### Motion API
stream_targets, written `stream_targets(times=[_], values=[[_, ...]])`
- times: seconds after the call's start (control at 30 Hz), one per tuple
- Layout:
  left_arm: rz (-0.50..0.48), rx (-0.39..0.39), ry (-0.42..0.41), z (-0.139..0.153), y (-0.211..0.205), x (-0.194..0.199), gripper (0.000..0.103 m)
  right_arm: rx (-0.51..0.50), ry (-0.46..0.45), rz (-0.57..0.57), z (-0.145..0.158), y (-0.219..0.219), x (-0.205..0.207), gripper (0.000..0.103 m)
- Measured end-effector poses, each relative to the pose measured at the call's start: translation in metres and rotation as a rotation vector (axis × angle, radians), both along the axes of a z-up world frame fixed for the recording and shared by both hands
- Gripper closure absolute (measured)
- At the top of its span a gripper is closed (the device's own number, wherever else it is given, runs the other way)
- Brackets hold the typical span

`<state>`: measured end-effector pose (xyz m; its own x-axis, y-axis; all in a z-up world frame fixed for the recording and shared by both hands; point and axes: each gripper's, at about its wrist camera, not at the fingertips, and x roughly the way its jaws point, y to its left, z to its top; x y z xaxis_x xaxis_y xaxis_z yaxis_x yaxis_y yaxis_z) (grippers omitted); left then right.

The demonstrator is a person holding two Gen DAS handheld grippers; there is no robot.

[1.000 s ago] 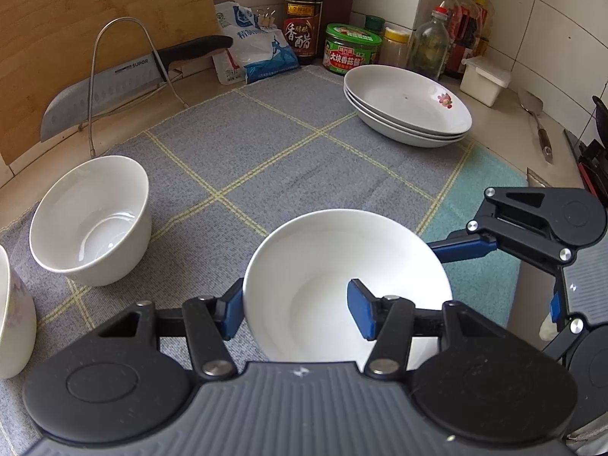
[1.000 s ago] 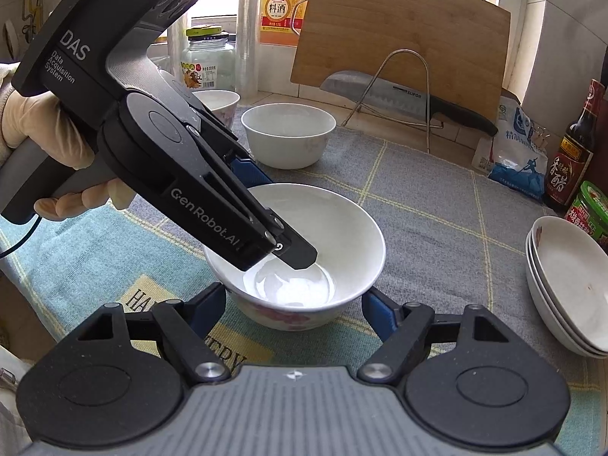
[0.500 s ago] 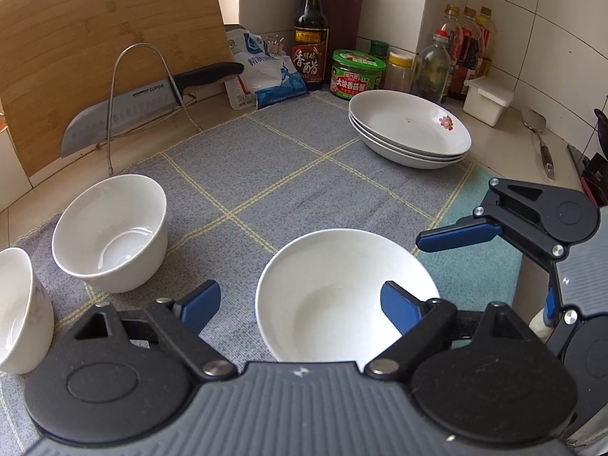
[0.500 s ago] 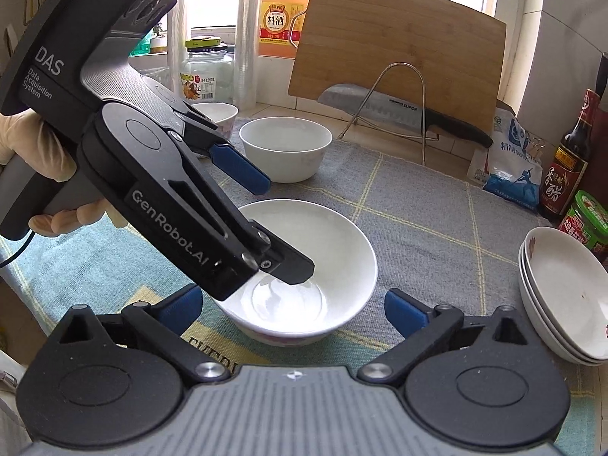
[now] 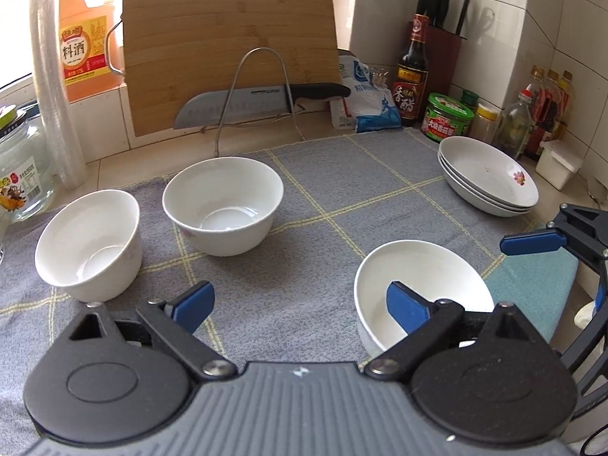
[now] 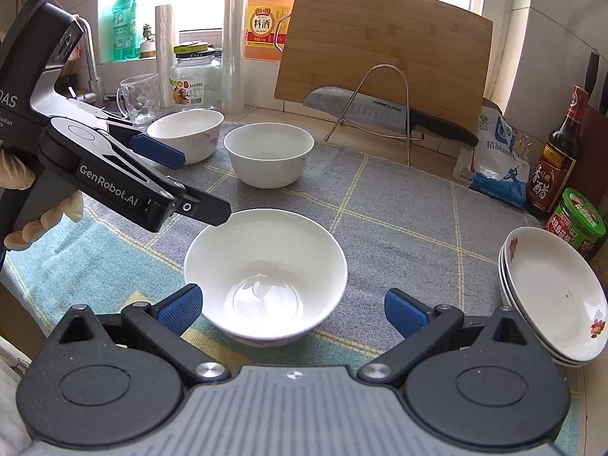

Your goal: Organize plates and bowls

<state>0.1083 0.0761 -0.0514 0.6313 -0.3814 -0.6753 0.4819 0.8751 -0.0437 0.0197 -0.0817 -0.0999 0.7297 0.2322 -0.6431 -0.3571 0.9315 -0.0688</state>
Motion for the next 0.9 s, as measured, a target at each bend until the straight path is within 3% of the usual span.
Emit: stream_targets(times=[0.33,0.67,0.9], values=[[0.126,0.047,-0.052,-0.005,0.003,0.011,0.006,-0.015,0.022,0.086,0.011,-0.005,0.029,0.000],[0.250,0.032,-0.079,-0.012,-0.001,0.034,0.006,0.012,0.047,0.179,0.022,-0.015,0.068,0.000],[0.269,0.046,-0.084,-0.021,-0.010,0.049,0.006,0.009,0.060,0.229,0.027,-0.021,0.094,0.000]])
